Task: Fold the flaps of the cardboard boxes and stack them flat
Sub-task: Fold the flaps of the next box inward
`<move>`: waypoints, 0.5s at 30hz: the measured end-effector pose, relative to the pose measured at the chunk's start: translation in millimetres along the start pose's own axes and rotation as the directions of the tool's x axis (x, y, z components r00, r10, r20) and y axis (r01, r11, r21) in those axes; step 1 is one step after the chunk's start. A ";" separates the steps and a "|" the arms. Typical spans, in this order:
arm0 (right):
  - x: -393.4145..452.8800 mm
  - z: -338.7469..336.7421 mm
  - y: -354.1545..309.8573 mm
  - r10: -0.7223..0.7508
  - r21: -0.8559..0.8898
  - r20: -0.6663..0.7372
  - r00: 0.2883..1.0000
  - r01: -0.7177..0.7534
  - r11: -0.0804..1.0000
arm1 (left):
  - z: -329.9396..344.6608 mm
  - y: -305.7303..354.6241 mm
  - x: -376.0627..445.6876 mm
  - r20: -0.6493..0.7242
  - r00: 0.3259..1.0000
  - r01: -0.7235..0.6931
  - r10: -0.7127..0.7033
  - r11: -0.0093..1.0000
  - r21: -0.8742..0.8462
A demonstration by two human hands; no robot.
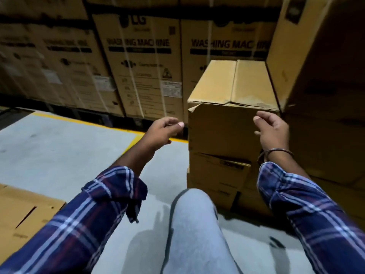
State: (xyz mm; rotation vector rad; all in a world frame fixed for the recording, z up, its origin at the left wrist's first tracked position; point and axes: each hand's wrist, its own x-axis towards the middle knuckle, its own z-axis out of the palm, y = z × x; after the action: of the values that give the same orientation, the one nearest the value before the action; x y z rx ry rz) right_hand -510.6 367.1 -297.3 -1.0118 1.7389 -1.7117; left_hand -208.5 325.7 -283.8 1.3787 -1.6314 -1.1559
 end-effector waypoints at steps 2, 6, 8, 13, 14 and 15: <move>14.9 -9.4 14.0 0.033 -0.043 -0.092 0.995 -0.037 0.998 | 10.9 6.4 21.7 -0.016 0.999 0.032 -0.033 0.998 -0.056; 30.8 -11.7 33.5 0.033 -0.091 -0.200 0.979 -0.052 0.994 | 28.2 20.5 56.9 -0.033 0.995 0.093 -0.098 0.988 -0.125; 38.0 -8.5 39.1 0.051 -0.115 -0.207 0.977 -0.076 0.990 | 36.2 25.5 74.4 -0.032 0.992 0.117 -0.124 0.977 -0.180; 53.8 6.8 39.8 0.123 -0.055 -0.198 0.972 -0.137 0.989 | 58.4 32.4 98.1 0.052 0.963 0.267 -0.265 0.909 -0.320; 55.4 10.4 39.1 0.127 -0.044 -0.198 0.972 -0.138 0.989 | 64.7 33.9 98.7 0.075 0.955 0.294 -0.286 0.892 -0.344; 55.8 14.0 38.7 0.132 -0.039 -0.193 0.972 -0.142 0.989 | 70.2 32.0 101.3 0.087 0.947 0.320 -0.310 0.875 -0.362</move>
State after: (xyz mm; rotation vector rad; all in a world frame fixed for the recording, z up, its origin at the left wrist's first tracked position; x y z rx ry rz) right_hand -539.6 312.2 -328.3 -0.7510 1.9341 -1.7295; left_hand -303.4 240.9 -282.7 1.4084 -1.1436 -1.5868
